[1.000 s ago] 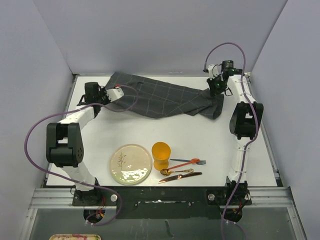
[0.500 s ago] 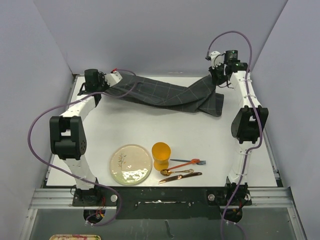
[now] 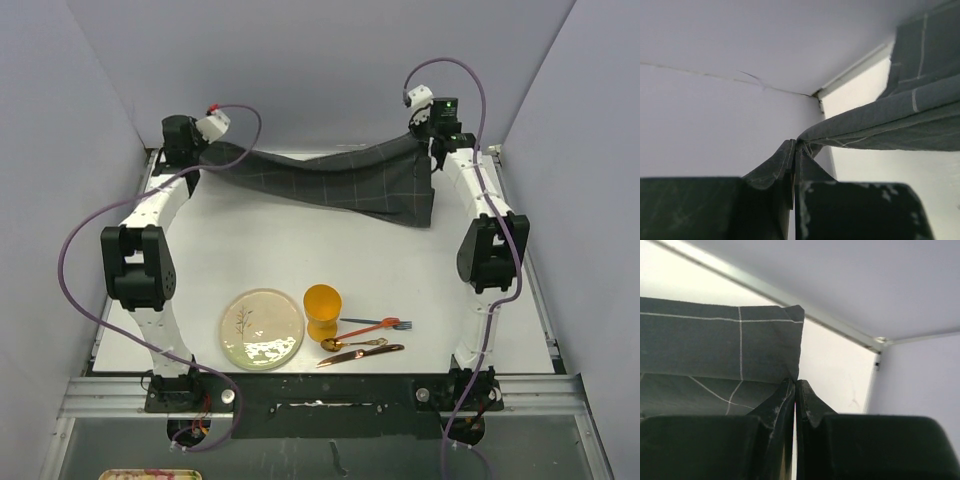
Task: Set the dinner table for one person
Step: Flatten out the napkin at the center of the board.
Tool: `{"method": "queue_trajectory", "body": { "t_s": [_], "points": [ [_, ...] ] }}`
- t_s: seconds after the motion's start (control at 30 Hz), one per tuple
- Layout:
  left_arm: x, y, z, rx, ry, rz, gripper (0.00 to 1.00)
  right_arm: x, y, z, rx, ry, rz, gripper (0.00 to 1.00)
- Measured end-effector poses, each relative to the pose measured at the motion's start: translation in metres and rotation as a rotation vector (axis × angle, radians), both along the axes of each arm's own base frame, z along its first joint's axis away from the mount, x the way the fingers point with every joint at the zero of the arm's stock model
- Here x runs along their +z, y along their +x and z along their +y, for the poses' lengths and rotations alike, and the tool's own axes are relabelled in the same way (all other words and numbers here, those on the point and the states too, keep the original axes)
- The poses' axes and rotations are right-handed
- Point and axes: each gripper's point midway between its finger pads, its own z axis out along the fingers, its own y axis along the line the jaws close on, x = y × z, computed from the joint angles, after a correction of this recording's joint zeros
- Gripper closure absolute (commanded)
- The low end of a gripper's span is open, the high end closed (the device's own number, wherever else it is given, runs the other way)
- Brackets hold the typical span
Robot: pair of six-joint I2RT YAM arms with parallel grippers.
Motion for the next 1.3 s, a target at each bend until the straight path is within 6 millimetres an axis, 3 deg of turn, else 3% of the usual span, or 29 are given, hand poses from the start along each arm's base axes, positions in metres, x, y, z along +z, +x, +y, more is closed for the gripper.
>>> {"method": "queue_trajectory", "body": {
  "t_s": [0.17,0.27,0.5,0.7,0.97,1.17,1.3],
  "points": [
    [0.050,0.015,0.012,0.067,-0.018,-0.132,1.00,0.038,0.013,-0.024,-0.104,-0.080,-0.177,1.00],
    [0.071,0.019,0.013,0.082,-0.028,-0.200,1.00,0.067,0.011,-0.032,-0.146,-0.105,-0.285,1.00],
    [0.098,0.023,0.015,0.105,-0.038,-0.328,1.00,0.121,-0.002,-0.036,-0.190,-0.105,-0.486,1.00],
    [0.115,0.024,0.016,0.111,-0.051,-0.419,1.00,0.156,-0.004,-0.039,-0.217,-0.131,-0.621,1.00],
    [0.126,0.013,0.021,0.142,-0.081,-0.501,1.00,0.164,-0.027,-0.032,-0.224,-0.141,-0.641,1.00],
    [0.155,-0.017,0.024,0.156,-0.130,-0.564,1.00,0.167,-0.045,-0.030,-0.227,-0.145,-0.662,1.00],
    [0.169,-0.049,0.020,0.131,-0.155,-0.570,1.00,0.161,-0.061,-0.030,-0.214,-0.128,-0.603,1.00]
  ]
}}
